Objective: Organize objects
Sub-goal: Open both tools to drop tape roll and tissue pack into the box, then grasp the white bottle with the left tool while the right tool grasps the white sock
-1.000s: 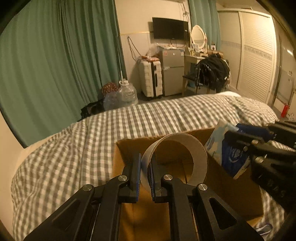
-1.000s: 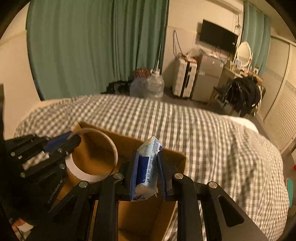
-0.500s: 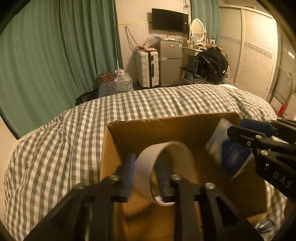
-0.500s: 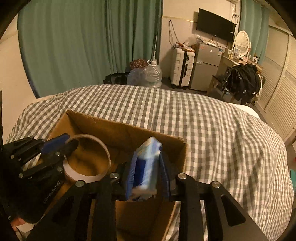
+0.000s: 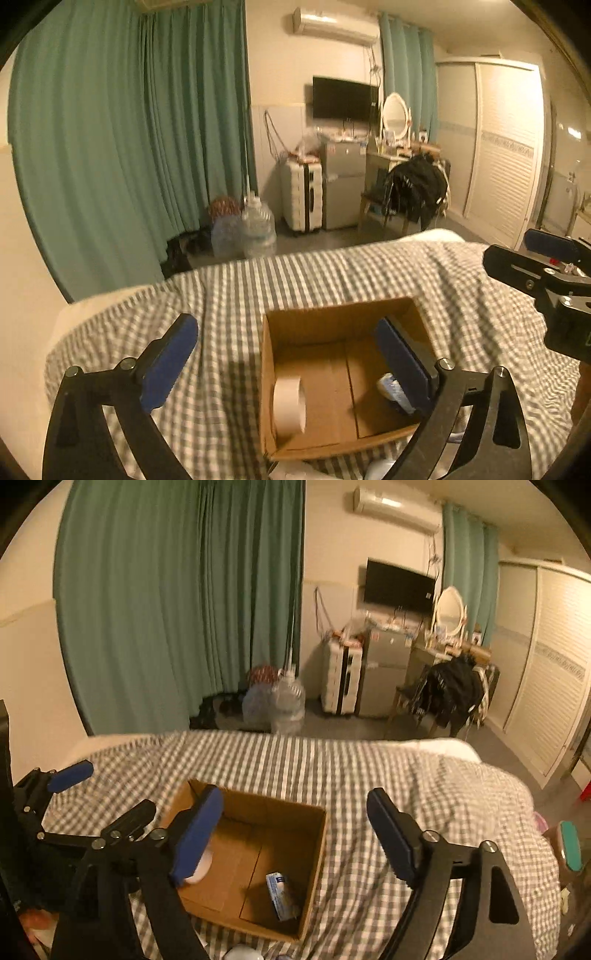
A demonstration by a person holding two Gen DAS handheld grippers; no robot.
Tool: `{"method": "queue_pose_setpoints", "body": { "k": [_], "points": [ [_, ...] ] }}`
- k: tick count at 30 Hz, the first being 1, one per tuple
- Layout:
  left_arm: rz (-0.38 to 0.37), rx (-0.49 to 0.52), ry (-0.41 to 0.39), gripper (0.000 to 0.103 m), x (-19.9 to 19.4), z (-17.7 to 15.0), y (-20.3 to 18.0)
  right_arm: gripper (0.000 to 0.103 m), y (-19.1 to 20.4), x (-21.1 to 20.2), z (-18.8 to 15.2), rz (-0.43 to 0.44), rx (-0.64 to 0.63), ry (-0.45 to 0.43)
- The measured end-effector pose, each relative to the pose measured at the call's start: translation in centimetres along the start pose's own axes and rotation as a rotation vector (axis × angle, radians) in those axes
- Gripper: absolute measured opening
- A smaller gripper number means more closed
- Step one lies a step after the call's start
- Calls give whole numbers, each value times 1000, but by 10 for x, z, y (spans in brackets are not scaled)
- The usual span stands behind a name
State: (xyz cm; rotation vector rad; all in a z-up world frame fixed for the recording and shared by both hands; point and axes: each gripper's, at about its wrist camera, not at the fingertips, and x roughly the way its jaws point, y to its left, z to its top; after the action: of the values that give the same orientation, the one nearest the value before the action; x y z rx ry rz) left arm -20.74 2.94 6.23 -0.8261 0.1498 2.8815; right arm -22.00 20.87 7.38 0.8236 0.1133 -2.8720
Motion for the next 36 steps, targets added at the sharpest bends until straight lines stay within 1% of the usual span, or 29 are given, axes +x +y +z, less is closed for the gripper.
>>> {"method": "queue_pose_setpoints", "body": {
  "k": [4, 8, 10, 13, 18, 21, 26, 30, 32, 36],
  "points": [
    [14, 14, -54, 102, -46, 9, -1, 89, 0, -53, 10, -29, -5, -58],
    [29, 26, -97, 103, -86, 8, 2, 89, 2, -92, 7, -46, -13, -82],
    [36, 32, -105, 103, -98, 9, 0, 89, 4, -109, -1, -51, -17, -83],
    [49, 39, -116, 103, -119, -3, 1, 89, 5, -126, -15, -57, -19, -73],
    [58, 36, -118, 103, -133, -25, 3, 89, 10, -141, -46, -55, -24, -44],
    [50, 22, -115, 103, -139, -42, 4, 89, 9, -141, -66, -58, -27, -22],
    [58, -20, -88, 103, -129, -71, 8, 89, 7, -127, -106, -73, -24, 38],
    [82, -59, -50, 103, -108, -93, 10, 89, 1, -98, -134, -91, -5, 104],
    [88, -72, -26, 103, -94, -103, 10, 89, -4, -80, -146, -84, 13, 144],
    [81, -96, 59, 103, -56, -126, 8, 89, -5, -49, -164, -72, 30, 212]
  ]
}}
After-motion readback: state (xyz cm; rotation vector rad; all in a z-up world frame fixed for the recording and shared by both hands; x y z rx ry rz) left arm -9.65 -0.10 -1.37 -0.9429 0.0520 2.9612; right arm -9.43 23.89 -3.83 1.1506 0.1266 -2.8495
